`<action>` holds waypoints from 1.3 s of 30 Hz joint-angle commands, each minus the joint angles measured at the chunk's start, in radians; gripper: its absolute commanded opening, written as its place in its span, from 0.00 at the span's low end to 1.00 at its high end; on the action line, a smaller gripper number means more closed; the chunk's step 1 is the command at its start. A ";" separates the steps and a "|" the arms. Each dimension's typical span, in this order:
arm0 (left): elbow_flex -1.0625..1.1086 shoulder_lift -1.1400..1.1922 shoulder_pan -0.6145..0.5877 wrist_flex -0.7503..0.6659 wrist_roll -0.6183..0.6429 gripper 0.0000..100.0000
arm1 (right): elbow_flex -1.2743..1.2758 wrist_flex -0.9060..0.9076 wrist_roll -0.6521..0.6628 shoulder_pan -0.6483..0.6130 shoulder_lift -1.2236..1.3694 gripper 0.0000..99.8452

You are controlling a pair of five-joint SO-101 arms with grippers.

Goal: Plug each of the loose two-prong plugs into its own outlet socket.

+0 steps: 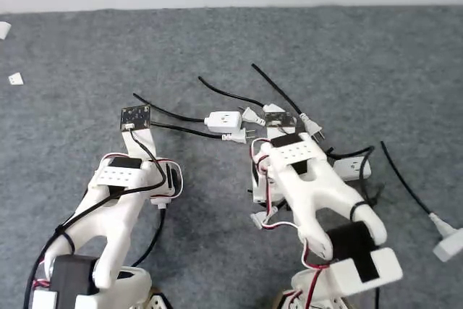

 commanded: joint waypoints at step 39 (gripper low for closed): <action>-0.008 -0.025 0.003 -0.014 -0.008 0.03 | -0.098 0.202 0.592 -0.120 -0.334 0.06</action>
